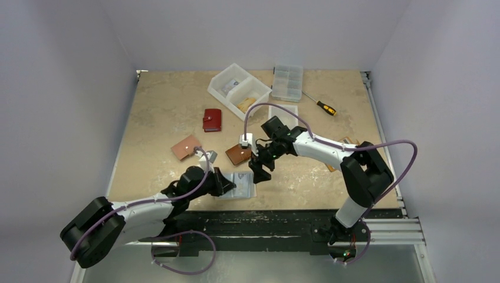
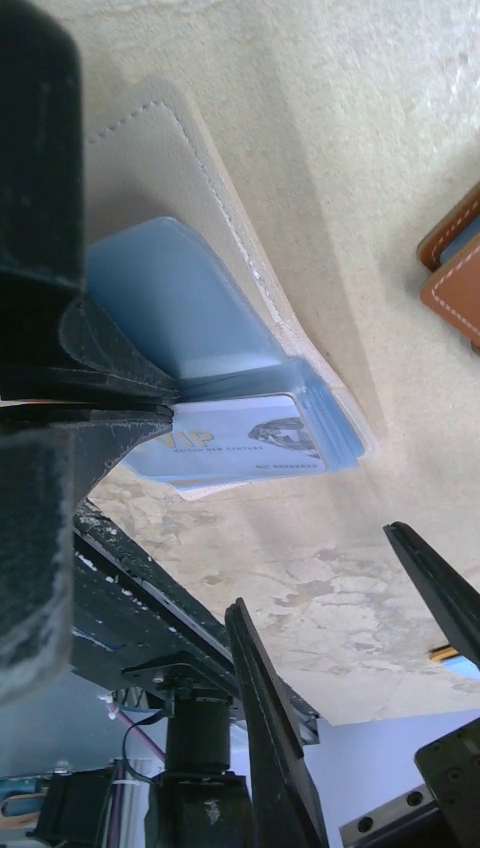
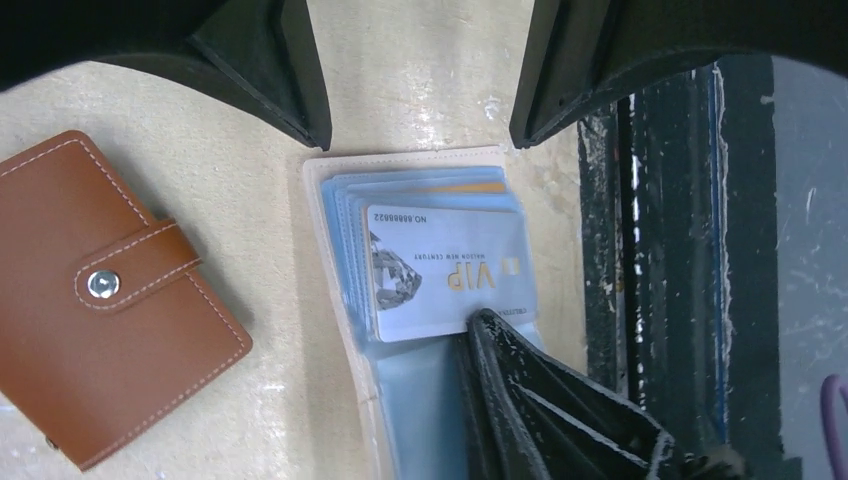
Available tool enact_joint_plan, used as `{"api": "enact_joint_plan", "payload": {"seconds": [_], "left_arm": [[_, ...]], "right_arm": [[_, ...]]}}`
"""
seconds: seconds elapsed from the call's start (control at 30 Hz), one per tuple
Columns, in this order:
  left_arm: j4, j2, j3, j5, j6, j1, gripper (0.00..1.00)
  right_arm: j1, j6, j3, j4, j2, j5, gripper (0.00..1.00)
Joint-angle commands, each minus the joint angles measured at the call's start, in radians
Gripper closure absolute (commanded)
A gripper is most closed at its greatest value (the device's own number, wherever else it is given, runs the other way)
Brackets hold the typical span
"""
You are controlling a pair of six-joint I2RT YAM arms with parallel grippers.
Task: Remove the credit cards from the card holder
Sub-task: Remove the credit card from the card holder.
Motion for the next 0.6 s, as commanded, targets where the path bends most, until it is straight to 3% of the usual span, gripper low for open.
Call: {"api": "enact_joint_plan", "payload": {"seconds": [0.0, 0.33, 0.57], "left_arm": [[0.011, -0.010, 0.048, 0.062, 0.078, -0.016, 1.00], [0.014, -0.015, 0.108, 0.006, 0.207, -0.144, 1.00], [0.019, -0.019, 0.119, -0.007, 0.235, -0.153, 1.00]], "right_arm": [[0.001, -0.121, 0.018, -0.035, -0.047, -0.112, 0.25], [-0.028, -0.137, 0.016, -0.040, -0.038, -0.147, 0.25], [-0.033, -0.169, 0.026, -0.085, -0.024, -0.196, 0.25]]}}
